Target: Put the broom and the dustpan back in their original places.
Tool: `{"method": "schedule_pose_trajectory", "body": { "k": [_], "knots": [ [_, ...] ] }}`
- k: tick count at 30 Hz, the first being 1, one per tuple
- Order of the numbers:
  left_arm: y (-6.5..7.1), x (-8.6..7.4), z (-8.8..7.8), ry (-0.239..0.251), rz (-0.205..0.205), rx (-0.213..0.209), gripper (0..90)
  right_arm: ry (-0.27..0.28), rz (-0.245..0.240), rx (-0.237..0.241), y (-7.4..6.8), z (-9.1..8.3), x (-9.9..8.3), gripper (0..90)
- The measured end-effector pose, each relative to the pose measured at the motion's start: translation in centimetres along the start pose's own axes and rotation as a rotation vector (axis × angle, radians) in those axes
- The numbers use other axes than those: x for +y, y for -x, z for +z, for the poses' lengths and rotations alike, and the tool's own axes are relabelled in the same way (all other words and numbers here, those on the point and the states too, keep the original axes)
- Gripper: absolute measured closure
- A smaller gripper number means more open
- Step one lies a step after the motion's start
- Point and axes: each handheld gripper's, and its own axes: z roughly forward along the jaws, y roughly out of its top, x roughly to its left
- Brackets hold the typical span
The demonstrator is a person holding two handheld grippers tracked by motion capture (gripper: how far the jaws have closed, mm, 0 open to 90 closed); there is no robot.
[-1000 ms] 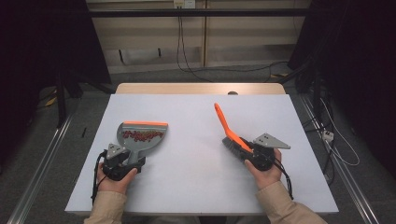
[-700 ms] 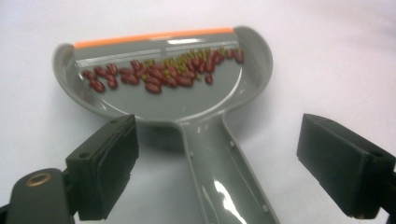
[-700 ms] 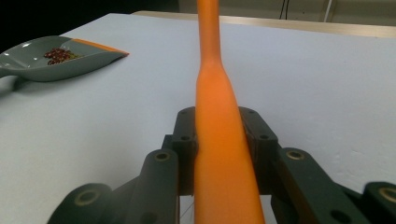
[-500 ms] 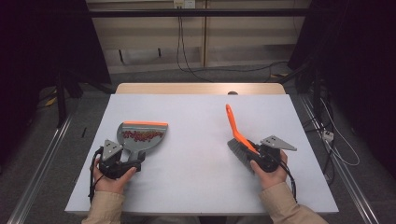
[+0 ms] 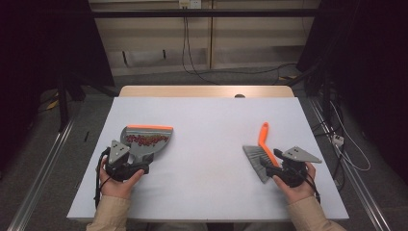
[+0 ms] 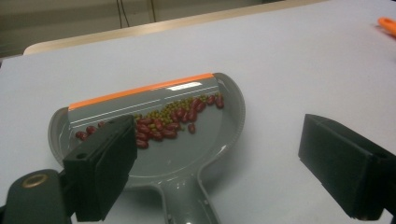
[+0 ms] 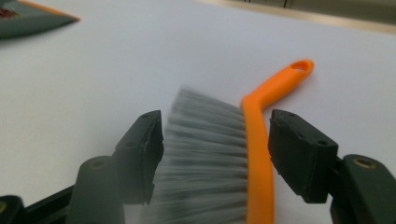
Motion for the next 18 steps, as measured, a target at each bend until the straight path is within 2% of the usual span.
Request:
{"method": "schedule_pose_trajectory", "body": {
  "k": [2,3,4,5,7,9,12,14,15,16,18],
  "knots": [
    [0.1,0.0,0.1,0.006,0.003,-0.002,11.8,0.034,-0.013,0.002,0.5,-0.2,0.1,48.8],
    [0.1,0.0,0.1,0.007,0.004,-0.002,11.8,0.032,-0.018,-0.013,0.8,-0.1,0.2,54.1],
    [0.1,0.0,0.1,0.006,0.005,-0.002,11.8,0.028,-0.021,-0.029,1.1,0.1,0.3,60.6],
    [0.1,0.0,0.1,0.012,0.007,-0.005,11.8,0.011,-0.033,-0.03,1.5,0.3,0.4,71.3],
    [0.0,0.1,0.1,0.021,0.011,-0.009,11.3,-0.027,-0.062,-0.074,2.3,0.9,0.5,78.3],
    [0.0,0.1,0.0,0.038,0.012,-0.023,9.7,-0.07,-0.09,-0.112,3.1,1.4,0.4,82.7],
    [-0.1,0.2,-0.1,0.048,0.012,-0.046,8.4,-0.146,-0.097,-0.118,3.8,2.1,0.0,87.2],
    [-0.1,0.2,-0.1,0.05,0.015,-0.057,8.0,-0.196,-0.11,-0.101,3.7,2.4,-0.5,88.5],
    [0.0,0.2,-0.1,0.053,0.016,-0.061,7.9,-0.212,-0.115,-0.088,3.5,2.5,-0.7,90.0],
    [0.0,0.2,-0.2,0.053,0.021,-0.064,7.9,-0.21,-0.128,-0.095,3.3,2.5,-0.8,90.0],
    [0.1,0.3,-0.3,0.053,0.027,-0.06,7.9,-0.204,-0.084,-0.039,3.0,2.2,-0.8,90.0]
  ]
}}
